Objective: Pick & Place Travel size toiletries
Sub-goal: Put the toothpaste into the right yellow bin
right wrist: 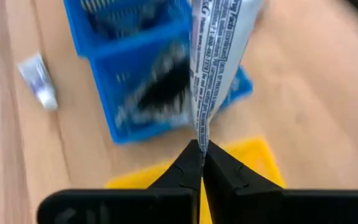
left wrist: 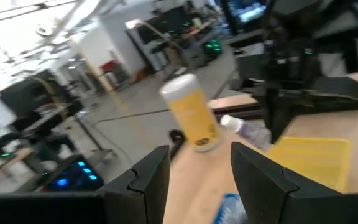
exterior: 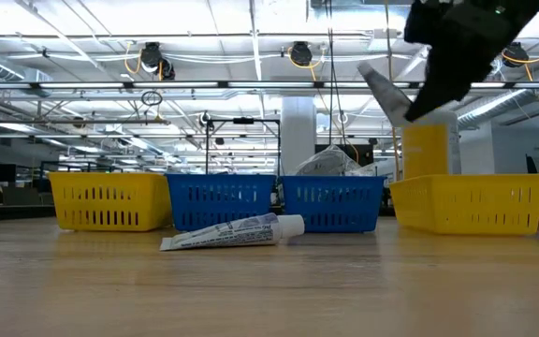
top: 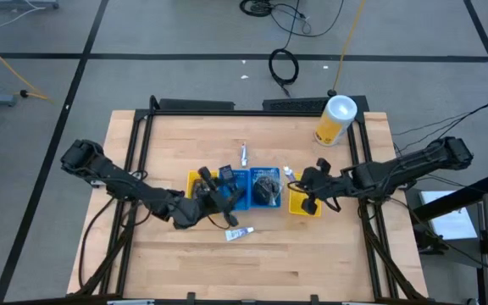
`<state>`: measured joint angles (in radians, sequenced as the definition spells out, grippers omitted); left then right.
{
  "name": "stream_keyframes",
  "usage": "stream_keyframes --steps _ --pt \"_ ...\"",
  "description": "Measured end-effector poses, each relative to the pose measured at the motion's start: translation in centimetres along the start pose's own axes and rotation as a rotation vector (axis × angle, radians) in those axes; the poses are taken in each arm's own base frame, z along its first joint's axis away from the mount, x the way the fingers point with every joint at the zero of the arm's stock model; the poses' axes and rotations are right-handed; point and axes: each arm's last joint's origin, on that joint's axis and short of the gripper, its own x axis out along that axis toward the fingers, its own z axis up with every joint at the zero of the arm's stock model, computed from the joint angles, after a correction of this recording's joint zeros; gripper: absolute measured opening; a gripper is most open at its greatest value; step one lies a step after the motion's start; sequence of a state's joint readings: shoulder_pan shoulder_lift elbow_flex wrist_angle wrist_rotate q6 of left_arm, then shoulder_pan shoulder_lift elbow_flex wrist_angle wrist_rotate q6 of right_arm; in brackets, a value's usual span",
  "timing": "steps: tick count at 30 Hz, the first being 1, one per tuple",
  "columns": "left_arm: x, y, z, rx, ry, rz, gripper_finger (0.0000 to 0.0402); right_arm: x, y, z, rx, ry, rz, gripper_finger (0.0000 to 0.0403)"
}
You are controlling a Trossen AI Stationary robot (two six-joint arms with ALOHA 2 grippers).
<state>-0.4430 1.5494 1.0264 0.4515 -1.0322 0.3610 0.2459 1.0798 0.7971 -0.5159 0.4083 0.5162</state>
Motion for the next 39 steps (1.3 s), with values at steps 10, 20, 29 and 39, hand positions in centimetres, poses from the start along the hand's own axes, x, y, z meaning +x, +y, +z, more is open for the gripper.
stream_keyframes --steps 10,20,29,39 --pt "0.4 -0.8 -2.5 -0.037 0.136 -0.251 0.0170 -0.3 -0.7 -2.1 0.076 0.251 -0.007 0.0000" --pt "1.6 -0.6 -4.0 -0.179 0.275 -0.573 0.0170 0.4 -0.9 -4.0 0.137 0.368 0.023 0.0000" --pt "2.0 -0.3 -4.8 -0.212 0.358 -0.673 0.0170 1.8 -0.9 -5.5 0.142 0.362 0.098 0.0005" --pt "2.0 -0.4 -5.1 -0.219 0.377 -0.670 0.0170 1.8 -0.8 -5.4 0.115 0.352 0.104 0.0043"
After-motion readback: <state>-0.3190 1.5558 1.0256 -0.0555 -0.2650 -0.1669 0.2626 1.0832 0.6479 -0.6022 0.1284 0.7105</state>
